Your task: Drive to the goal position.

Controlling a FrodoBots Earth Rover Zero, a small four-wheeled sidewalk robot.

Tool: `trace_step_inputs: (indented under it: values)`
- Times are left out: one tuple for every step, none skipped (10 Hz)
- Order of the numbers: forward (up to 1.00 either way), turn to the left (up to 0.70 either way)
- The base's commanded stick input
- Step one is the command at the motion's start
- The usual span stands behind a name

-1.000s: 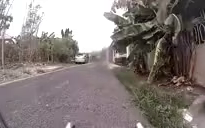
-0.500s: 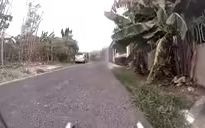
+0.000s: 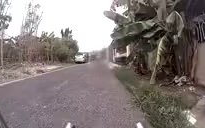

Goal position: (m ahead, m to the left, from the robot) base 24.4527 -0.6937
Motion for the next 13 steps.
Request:
trace_step_inputs:
  values:
    - [0.61,0.03]
    - [0.62,0.02]
    - [0.53,0.02]
    - [0.41,0.02]
    - [0.15,0.01]
    - [0.14,0.02]
    - [0.64,0.02]
    - [1.00,0.02]
    - [1.00,0.02]
    - [1.00,0.02]
    - [1.00,0.12]
    - [1.00,0.38]
    - [1.00,0.38]
